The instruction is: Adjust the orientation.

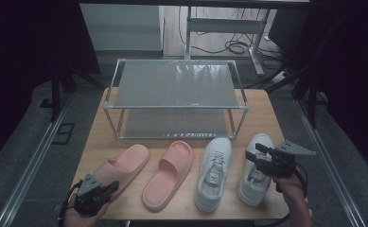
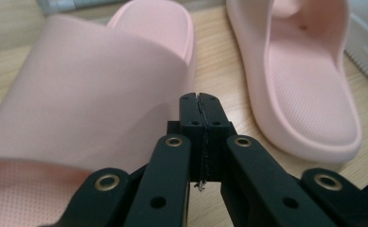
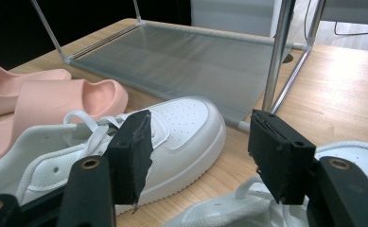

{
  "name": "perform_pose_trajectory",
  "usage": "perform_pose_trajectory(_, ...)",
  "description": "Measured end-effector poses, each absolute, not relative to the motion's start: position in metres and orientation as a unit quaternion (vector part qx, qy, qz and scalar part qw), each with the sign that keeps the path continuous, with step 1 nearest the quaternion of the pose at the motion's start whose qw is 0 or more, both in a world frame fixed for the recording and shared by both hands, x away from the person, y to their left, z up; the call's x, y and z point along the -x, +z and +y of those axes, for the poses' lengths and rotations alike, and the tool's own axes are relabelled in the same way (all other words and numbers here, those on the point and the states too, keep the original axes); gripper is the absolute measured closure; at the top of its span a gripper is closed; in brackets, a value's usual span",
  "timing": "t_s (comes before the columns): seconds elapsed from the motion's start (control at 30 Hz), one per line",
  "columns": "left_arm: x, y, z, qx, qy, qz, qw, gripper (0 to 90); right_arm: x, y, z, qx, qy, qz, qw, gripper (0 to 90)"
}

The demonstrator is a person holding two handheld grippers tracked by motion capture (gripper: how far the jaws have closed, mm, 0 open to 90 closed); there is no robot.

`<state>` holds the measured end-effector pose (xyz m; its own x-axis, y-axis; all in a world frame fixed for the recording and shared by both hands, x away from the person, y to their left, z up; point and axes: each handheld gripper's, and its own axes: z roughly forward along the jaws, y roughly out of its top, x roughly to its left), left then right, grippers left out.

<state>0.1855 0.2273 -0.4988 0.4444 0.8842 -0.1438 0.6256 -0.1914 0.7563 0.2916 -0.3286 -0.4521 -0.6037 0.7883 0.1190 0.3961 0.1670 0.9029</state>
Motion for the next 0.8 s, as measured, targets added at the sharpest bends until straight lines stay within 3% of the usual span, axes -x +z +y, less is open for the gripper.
perform_pose_trajectory(0.8,-0.183,-0.516,0.242,-0.746,0.160,0.527,0.375,90.0,-0.290,-0.456,-0.329,-0.407,0.502,0.739,0.189,40.5)
